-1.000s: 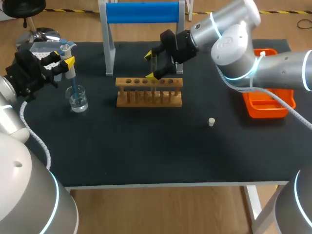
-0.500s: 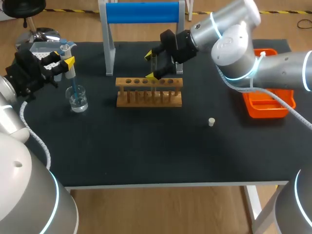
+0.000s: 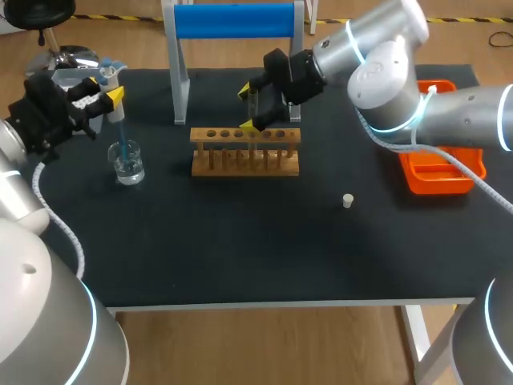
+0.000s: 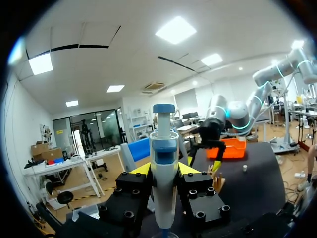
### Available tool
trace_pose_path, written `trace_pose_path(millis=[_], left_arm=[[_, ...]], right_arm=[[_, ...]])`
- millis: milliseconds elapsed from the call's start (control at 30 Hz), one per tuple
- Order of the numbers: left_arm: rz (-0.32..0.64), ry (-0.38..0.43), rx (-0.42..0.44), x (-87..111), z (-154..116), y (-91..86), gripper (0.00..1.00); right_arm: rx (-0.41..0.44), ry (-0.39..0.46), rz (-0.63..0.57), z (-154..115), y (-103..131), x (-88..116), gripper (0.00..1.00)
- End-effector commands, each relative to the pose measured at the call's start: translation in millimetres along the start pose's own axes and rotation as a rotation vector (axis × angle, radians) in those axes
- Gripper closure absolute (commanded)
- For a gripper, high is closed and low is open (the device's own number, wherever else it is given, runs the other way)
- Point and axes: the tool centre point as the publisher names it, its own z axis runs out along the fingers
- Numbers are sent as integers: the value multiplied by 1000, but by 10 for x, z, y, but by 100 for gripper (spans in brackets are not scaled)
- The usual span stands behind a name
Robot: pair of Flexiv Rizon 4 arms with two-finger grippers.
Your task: Invert the test tube, pick up the pipette, mount the tip to pipette, aspirate from beaker and dispense into the tube, eject the tip, return the pipette, and cap with the stopper.
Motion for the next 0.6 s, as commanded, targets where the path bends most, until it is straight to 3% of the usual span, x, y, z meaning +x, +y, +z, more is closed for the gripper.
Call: trace_pose_path(millis=[33, 400, 600], left_arm=[[15, -18, -19, 39, 6, -98, 100], [35, -23, -57, 58, 124, -377, 100], [25, -24, -98, 94, 225, -636, 100]], right_arm=[[3, 3, 1, -14, 3, -3, 0], [3, 3, 1, -14, 3, -3, 0], [3, 3, 1, -14, 3, -3, 0]])
